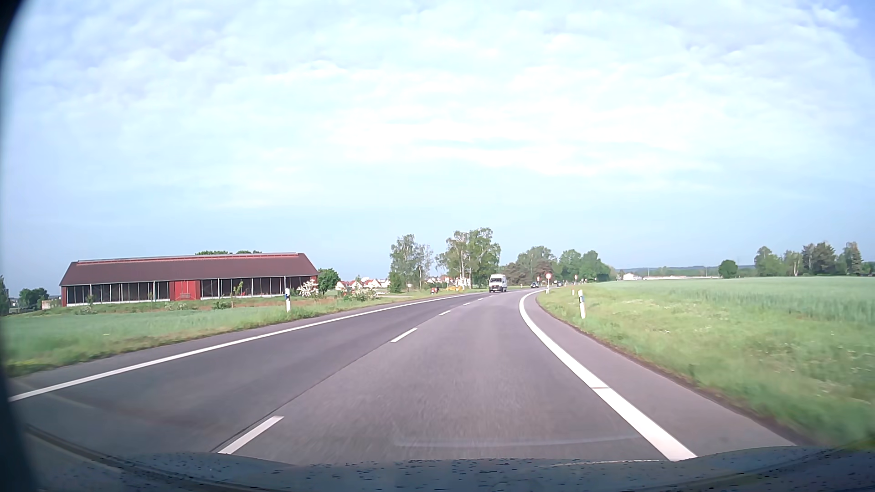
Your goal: Follow the waypoints while adhering to traffic rules and regulations
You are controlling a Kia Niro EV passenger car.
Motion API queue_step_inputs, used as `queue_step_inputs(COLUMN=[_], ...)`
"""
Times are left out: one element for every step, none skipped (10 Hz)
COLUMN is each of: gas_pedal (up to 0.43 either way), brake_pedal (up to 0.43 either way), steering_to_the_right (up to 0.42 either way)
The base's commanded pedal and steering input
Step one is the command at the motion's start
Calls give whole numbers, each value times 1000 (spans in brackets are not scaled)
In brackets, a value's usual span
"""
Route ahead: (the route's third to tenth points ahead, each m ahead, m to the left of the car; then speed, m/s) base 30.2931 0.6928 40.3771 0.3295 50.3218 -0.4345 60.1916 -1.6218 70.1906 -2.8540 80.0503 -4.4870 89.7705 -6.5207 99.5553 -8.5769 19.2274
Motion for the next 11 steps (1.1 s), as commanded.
queue_step_inputs(gas_pedal=[150, 150, 150, 150, 150, 150, 150, 150, 150, 150, 150], brake_pedal=[0, 0, 0, 0, 0, 0, 0, 0, 0, 0, 0], steering_to_the_right=[8, 8, 8, 8, 8, 8, 8, 8, 8, 8, 8])
